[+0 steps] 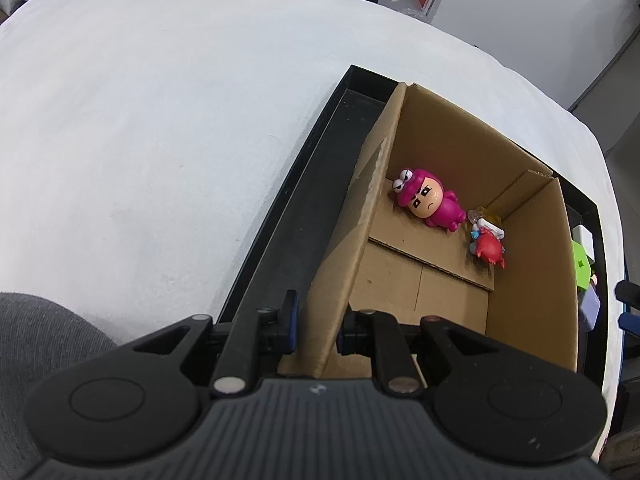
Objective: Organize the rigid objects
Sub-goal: 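Move the right gripper to the lavender cube and grasp it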
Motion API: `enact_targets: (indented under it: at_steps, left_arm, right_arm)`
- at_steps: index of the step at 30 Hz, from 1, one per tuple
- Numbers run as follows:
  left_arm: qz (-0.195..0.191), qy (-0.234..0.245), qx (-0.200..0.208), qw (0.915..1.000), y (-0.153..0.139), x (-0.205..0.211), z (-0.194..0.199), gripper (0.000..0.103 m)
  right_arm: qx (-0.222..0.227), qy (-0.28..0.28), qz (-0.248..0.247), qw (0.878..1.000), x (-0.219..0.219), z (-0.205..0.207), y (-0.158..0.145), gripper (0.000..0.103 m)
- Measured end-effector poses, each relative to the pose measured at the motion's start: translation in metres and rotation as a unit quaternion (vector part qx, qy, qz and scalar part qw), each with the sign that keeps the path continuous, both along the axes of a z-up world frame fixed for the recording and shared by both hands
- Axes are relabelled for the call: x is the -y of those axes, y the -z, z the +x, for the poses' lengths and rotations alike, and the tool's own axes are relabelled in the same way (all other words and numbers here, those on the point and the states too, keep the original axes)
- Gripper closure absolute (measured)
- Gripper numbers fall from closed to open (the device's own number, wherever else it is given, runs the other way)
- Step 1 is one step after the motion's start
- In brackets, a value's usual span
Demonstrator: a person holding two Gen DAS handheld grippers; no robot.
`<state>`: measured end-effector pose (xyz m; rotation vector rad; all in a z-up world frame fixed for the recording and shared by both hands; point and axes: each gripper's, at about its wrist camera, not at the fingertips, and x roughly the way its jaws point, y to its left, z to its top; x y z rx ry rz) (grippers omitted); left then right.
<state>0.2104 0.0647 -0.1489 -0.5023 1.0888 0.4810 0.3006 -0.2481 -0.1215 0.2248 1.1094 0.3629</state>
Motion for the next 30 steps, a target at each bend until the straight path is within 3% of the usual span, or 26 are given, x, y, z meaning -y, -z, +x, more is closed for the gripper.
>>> enact_targets:
  at_steps: [16, 21, 30]
  left_arm:
    - [-0.008, 0.013, -0.005, 0.9999, 0.004, 0.001, 0.002, 0.087]
    - [-0.011, 0.014, -0.005, 0.9998, 0.006, 0.004, 0.0, 0.087]
    - [-0.01, 0.02, -0.011, 0.9997, 0.009, 0.001, 0.0, 0.087]
  right_arm:
    - [-0.042, 0.053, -0.049, 0.997, 0.003, 0.023, 0.049, 0.046]
    - [-0.038, 0.041, -0.052, 0.997, -0.003, 0.025, 0.055, 0.058]
    - [-0.044, 0.018, -0.059, 0.997, -0.002, 0.008, 0.051, 0.059]
